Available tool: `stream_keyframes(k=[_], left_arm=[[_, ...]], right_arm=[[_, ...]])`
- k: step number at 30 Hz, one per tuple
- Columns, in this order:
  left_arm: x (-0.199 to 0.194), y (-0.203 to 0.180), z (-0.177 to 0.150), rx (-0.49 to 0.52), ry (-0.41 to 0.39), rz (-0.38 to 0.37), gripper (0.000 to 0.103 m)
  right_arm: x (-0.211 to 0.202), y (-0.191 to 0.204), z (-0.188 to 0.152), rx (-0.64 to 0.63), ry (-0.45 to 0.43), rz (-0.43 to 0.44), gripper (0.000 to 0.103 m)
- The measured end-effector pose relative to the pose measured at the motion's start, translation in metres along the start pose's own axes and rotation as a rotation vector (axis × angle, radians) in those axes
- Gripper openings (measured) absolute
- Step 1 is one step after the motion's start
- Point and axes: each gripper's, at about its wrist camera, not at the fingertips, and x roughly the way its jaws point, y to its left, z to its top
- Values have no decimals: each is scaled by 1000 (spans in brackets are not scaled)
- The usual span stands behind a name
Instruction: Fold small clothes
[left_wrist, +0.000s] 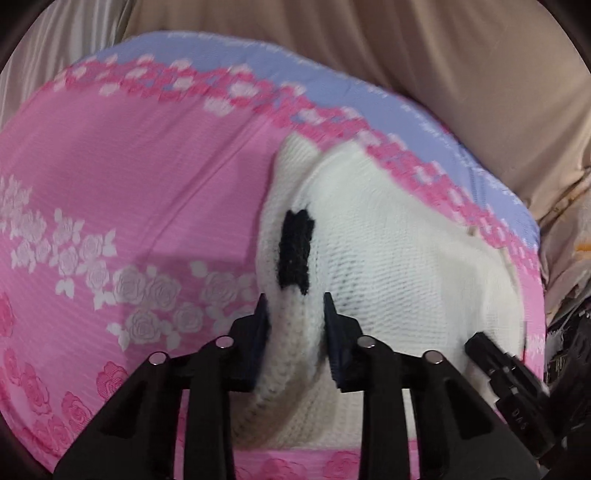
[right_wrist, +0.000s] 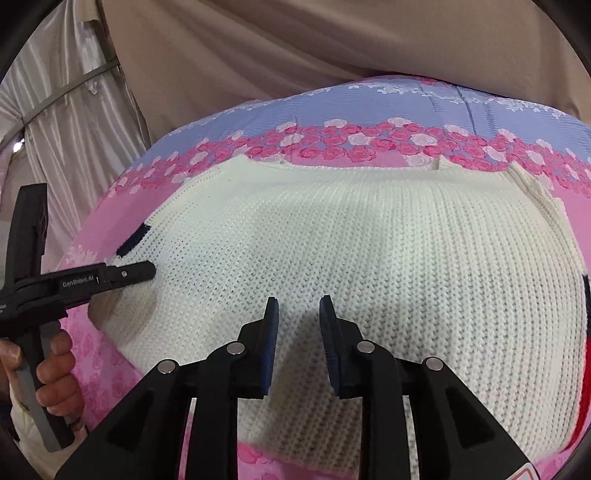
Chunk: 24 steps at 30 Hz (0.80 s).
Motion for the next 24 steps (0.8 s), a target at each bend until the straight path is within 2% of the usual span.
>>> stream_keyframes(k=[5,7,10,13,17,19,20,21,22,23,24], left_arm=[[-58,-79,5,189,-147,-79,23],[-70,-123,0,280,-176,-130,22],[-68,-187,-13,409,-174,-196,22],[-41,-242,-36,511,-113,-237,22],[28,-287,-79,585,64,-220,23],[52,-293,-95,597,122,-205,29],[52,-291,-100,592,120,-209,29],[44,-287,-102,588,102,-225,35],[33,-283,-101,584,87,-244,47],[18,-277,-99,579,64,-269,52],[2,-269,-95,566,34,-287,63]], right_arm=[[-39,-35,-11,80,-59,-23,27],[-57,-53,-16,117,-86,-51,27],[-80,-79,-23,171,-121,-103,28],[-100,-105,-32,217,-146,-165,29],[-117,-145,-52,300,-141,-251,32],[-123,-159,-60,336,-131,-269,32],[-125,-163,-62,342,-128,-272,32],[-128,-165,-63,342,-131,-270,32],[-132,-166,-60,340,-138,-263,32],[-135,-167,-57,333,-145,-249,33],[-137,-167,-51,324,-152,-224,35]])
